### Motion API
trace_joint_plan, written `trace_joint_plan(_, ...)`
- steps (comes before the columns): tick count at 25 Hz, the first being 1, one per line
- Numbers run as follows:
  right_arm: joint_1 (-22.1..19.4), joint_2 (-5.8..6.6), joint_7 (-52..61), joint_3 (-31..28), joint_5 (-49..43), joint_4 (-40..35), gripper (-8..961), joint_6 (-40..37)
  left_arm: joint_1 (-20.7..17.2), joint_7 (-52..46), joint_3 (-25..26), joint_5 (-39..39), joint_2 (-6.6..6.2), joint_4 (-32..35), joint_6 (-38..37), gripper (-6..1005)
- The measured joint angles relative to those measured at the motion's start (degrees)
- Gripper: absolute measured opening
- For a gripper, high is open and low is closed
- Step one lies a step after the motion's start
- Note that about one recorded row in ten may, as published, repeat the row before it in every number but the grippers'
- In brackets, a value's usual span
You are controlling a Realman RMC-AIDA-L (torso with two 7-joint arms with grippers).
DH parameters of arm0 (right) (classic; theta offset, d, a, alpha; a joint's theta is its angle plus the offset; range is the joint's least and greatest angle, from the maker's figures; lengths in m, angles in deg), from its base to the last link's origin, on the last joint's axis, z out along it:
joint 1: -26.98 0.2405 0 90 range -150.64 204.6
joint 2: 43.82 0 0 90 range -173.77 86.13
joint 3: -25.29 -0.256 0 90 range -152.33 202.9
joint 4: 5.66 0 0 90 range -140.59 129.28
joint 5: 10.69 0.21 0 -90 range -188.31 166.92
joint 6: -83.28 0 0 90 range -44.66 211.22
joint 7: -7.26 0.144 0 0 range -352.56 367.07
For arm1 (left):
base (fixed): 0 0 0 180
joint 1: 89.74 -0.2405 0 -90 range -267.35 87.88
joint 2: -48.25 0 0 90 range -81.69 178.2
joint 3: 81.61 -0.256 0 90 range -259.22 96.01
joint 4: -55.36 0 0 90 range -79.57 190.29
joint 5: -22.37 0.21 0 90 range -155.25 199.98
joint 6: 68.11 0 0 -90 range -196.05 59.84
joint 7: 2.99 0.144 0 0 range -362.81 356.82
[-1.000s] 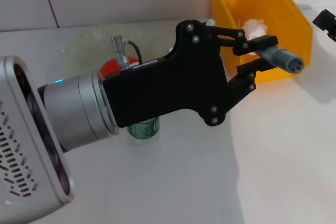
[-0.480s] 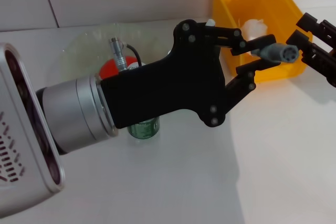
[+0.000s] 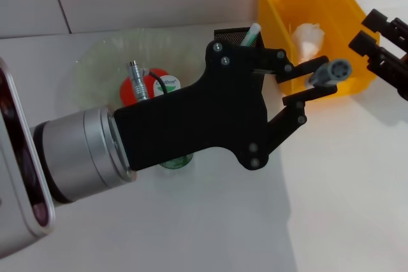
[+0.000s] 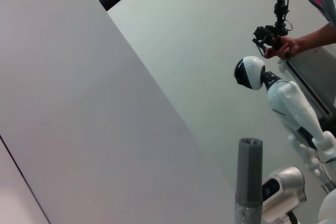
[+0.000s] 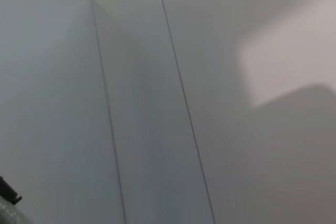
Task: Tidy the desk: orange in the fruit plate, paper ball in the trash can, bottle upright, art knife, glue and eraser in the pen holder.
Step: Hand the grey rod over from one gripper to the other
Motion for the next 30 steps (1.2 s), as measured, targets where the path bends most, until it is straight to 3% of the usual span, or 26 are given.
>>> trace_joint_plan(3, -0.2, 0.00, -0.7, -1.8, 0.0, 0.0, 648, 1.1, -0.2, -0.5, 0.1, 0.0, -0.01, 0.0, 0.0, 138)
trace_joint_plan(4, -0.2, 0.00, -1.1, -1.7, 0.0, 0.0, 648, 1.4, -0.1, -7.9, 1.2, 0.0, 0.00, 0.0, -0.1, 138)
trace_joint_plan(9, -0.2, 0.19, -1.6, -1.2, -0.2, 0.1, 648, 1.7, 0.7, -15.4, 2.8, 0.0, 0.01, 0.0, -0.2, 138)
trace_joint_plan(10, -0.3, 0.21, -2.0, -1.1, -0.3, 0.1, 648, 1.6, 1.6, -23.7, 5.2, 0.0, 0.00, -0.7, -1.1, 138)
trace_joint_plan(11, -0.3, 0.21, -2.8, -1.0, -0.3, 0.1, 648, 1.2, 1.9, -26.1, 6.2, -0.2, 0.00, -1.3, -1.7, 138)
trace_joint_plan(15, -0.3, -0.03, -7.2, -0.3, -0.3, 0.1, 647, -1.0, 4.3, -40.1, 11.5, -3.2, -0.04, -6.7, -8.1, 137)
trace_joint_plan(17, -0.3, -0.07, -9.5, 0.5, -0.3, 0.1, 647, -2.4, 6.9, -47.9, 15.3, -6.1, -0.06, -13.5, -15.2, 137)
trace_joint_plan(20, -0.3, -0.44, -13.7, 0.9, -0.3, -0.1, 648, -4.5, 9.8, -52.7, 17.7, -7.4, -0.12, -20.4, -21.5, 137)
trace_joint_plan(23, 0.3, -0.68, -18.0, 2.9, -0.3, -0.3, 649, -5.0, 10.8, -56.4, 17.9, -7.2, -0.08, -24.6, -22.5, 137)
trace_joint_plan(30, 1.1, -1.06, -21.9, 6.7, -0.3, -2.6, 648, -4.8, 9.9, -59.8, 17.5, -7.2, 0.08, -26.4, -22.0, 138)
